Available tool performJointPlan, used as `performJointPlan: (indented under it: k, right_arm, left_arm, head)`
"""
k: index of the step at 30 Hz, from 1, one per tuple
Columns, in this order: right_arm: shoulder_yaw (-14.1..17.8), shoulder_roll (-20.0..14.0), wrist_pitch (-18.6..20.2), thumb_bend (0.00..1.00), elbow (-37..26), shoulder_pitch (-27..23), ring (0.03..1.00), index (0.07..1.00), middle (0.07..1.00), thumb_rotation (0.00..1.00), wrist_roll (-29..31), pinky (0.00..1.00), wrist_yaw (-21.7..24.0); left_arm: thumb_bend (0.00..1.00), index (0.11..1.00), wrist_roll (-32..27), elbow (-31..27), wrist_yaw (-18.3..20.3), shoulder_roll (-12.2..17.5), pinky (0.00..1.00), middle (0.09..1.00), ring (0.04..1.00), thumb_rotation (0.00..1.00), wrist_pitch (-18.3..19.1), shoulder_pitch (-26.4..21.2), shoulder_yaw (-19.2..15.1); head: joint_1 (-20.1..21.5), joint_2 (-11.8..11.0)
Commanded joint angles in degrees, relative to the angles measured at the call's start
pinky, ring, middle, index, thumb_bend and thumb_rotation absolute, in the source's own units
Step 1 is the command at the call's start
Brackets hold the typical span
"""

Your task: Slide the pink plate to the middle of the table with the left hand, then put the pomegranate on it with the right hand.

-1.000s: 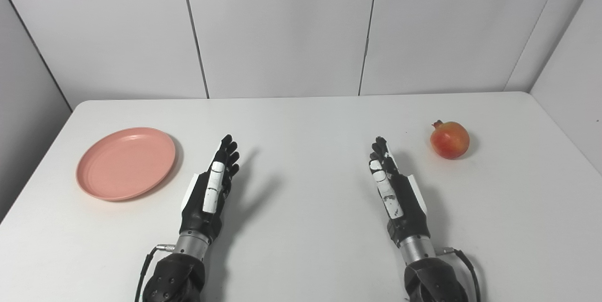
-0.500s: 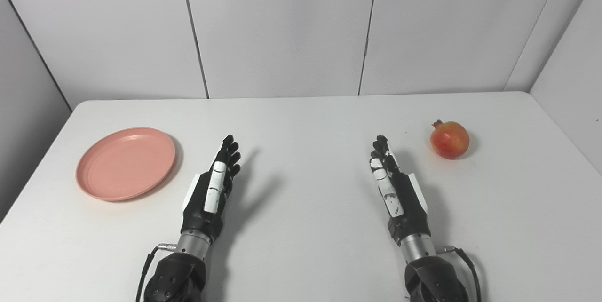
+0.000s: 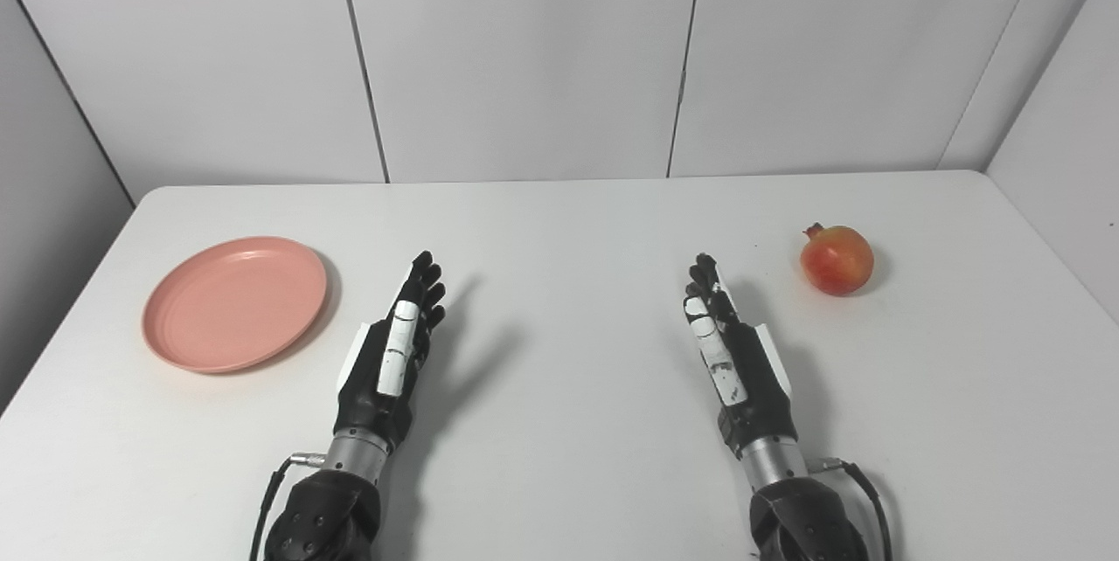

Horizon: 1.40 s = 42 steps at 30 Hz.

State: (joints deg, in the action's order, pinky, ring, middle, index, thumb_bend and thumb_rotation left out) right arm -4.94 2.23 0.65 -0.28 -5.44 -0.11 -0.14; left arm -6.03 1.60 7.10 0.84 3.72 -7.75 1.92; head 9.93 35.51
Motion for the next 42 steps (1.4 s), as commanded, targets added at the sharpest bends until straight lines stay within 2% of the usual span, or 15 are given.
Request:
performJointPlan:
  k: [1,9,21,29,36,42]
  right_arm:
    - [-0.22,-0.04,-2.25,0.75,-0.48,-1.37,1.000,1.000,1.000,0.89,-0.05,1.00,0.93]
    - [-0.43,-0.09,-2.44,0.76,0.34,-1.97,1.000,1.000,1.000,0.89,-0.48,1.00,0.79]
    - [-0.56,0.22,-2.66,0.75,0.41,-1.78,1.000,1.000,1.000,0.89,-0.33,1.00,0.66]
    - [-0.73,0.10,-3.98,0.76,1.43,-2.26,1.000,1.000,1.000,0.88,-0.16,1.00,0.92]
    - [-0.90,0.36,-3.01,0.75,0.81,-2.38,1.000,1.000,1.000,0.90,-0.55,1.00,0.54]
    - [-0.89,0.37,-3.31,0.75,0.81,-2.33,1.000,1.000,1.000,0.89,-0.74,1.00,0.37]
  left_arm:
    - [0.69,1.000,0.35,-0.72,0.17,0.14,1.00,1.000,1.000,1.00,-1.89,-1.33,0.12]
    - [0.68,1.000,0.89,0.43,0.00,0.52,1.00,1.000,1.000,1.00,-3.16,-1.89,0.07]
    - [0.70,1.000,-0.03,-0.17,0.61,0.56,1.00,1.000,1.000,1.00,-2.21,-1.67,-0.37]
    - [0.69,1.000,-0.13,0.37,0.45,0.67,1.00,1.000,1.000,1.00,-2.88,-1.99,-0.63]
    - [0.71,1.000,-0.35,0.32,0.97,0.97,1.00,1.000,1.000,1.00,-2.45,-2.18,-0.64]
    - [0.71,1.000,-0.70,1.26,1.02,0.83,1.00,1.000,1.000,1.00,-3.66,-2.30,-0.90]
  head:
    - [0.09,-0.25]
    - [0.94,0.45]
    - [1.51,-0.15]
    - [2.74,0.54]
    - [2.33,0.50]
    - [2.19,0.74]
